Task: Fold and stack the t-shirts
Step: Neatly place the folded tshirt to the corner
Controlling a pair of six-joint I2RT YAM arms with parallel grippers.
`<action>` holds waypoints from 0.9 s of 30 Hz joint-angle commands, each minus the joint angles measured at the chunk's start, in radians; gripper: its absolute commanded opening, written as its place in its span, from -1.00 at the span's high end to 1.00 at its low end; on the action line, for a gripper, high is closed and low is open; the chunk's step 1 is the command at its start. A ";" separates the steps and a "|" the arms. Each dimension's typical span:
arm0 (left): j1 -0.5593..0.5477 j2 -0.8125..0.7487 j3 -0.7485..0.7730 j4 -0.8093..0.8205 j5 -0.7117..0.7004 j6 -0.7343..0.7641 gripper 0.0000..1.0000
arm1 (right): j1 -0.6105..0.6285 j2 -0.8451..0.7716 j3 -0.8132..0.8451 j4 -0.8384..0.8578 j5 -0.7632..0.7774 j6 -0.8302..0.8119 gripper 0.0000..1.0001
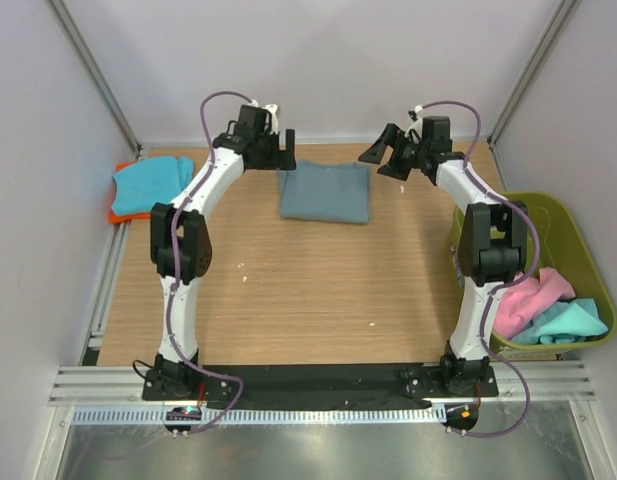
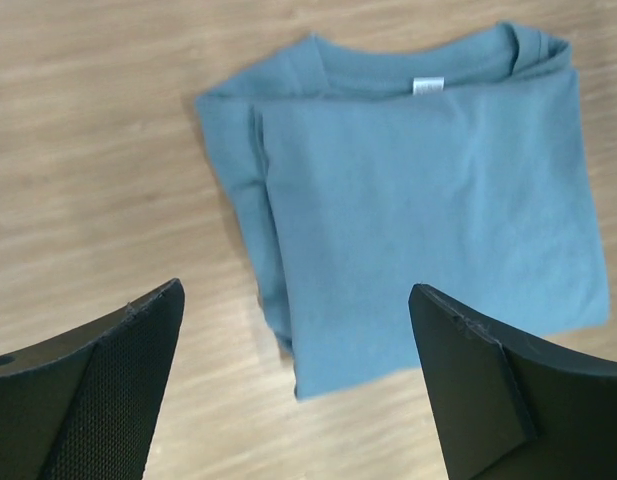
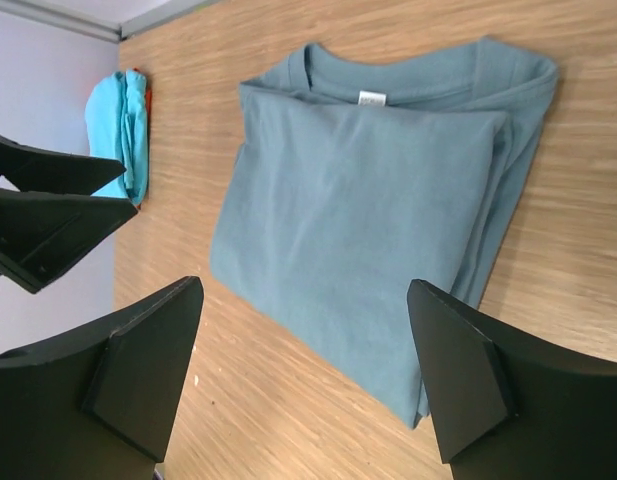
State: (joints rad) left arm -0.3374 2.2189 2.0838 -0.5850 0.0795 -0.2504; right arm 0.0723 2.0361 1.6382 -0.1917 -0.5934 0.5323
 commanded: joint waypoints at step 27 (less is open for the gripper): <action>0.144 0.332 0.056 0.214 0.536 -0.288 -0.54 | 0.067 0.254 0.069 -0.032 -0.006 -0.035 -0.77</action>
State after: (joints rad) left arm -0.1829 2.5011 2.1098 -0.4374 0.5663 -0.4961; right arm 0.1284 2.2726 1.6798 -0.2047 -0.6312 0.5282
